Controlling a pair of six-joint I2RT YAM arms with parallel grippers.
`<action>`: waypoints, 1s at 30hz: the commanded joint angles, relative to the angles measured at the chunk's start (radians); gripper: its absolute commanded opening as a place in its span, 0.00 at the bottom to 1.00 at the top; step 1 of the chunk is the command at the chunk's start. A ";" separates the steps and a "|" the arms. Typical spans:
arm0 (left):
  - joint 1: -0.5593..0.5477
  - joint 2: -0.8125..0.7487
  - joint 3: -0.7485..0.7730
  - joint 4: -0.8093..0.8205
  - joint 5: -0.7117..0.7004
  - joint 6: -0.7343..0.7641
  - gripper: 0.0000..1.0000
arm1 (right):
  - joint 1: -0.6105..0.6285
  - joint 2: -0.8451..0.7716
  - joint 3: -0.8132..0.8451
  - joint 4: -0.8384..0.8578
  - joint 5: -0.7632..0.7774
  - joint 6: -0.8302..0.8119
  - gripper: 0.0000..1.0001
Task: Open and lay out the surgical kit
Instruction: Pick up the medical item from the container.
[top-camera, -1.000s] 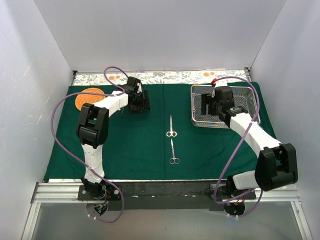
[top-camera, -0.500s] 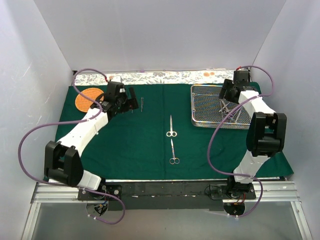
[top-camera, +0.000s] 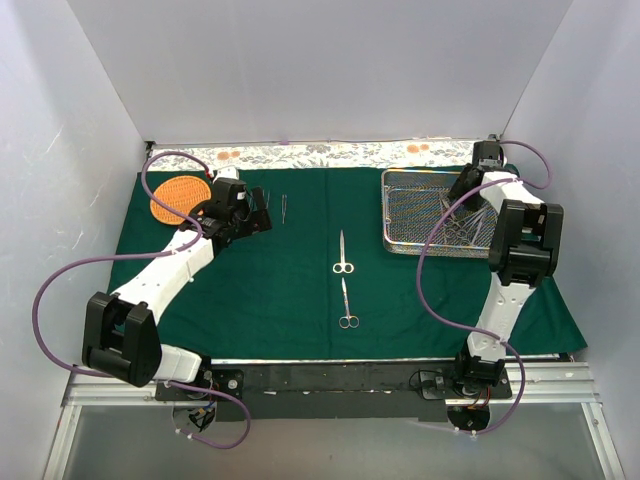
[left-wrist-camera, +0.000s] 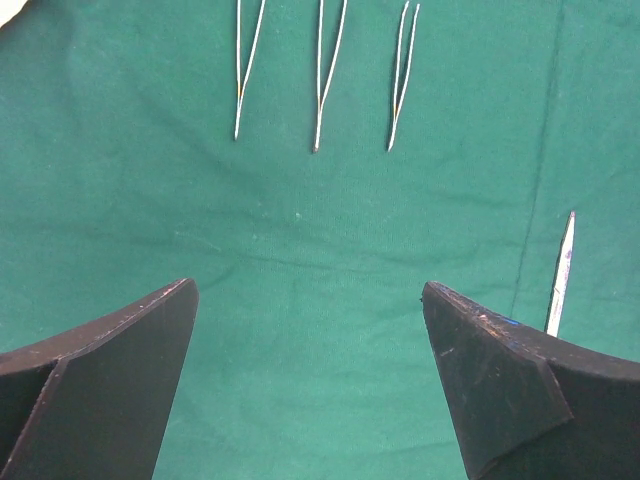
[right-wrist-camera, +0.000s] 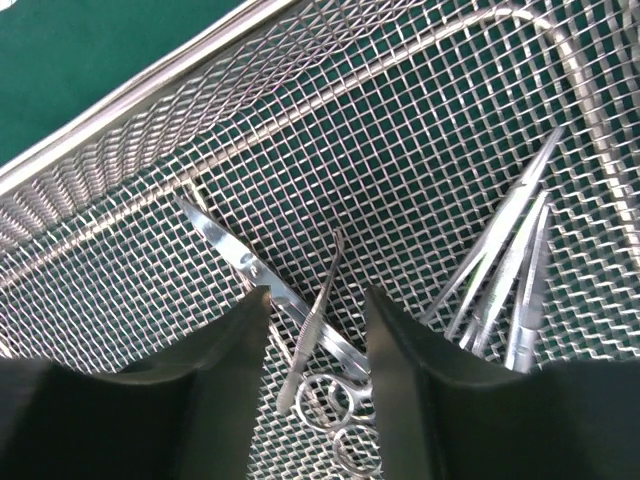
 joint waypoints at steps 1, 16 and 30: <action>-0.002 -0.004 0.011 0.023 -0.019 0.004 0.95 | -0.008 0.026 0.060 -0.030 -0.024 0.080 0.47; -0.003 0.037 0.015 0.048 -0.003 0.010 0.96 | 0.035 -0.049 -0.029 -0.095 -0.053 0.099 0.37; -0.002 0.030 -0.012 0.060 -0.003 0.022 0.95 | 0.087 -0.016 0.076 -0.176 0.068 0.093 0.36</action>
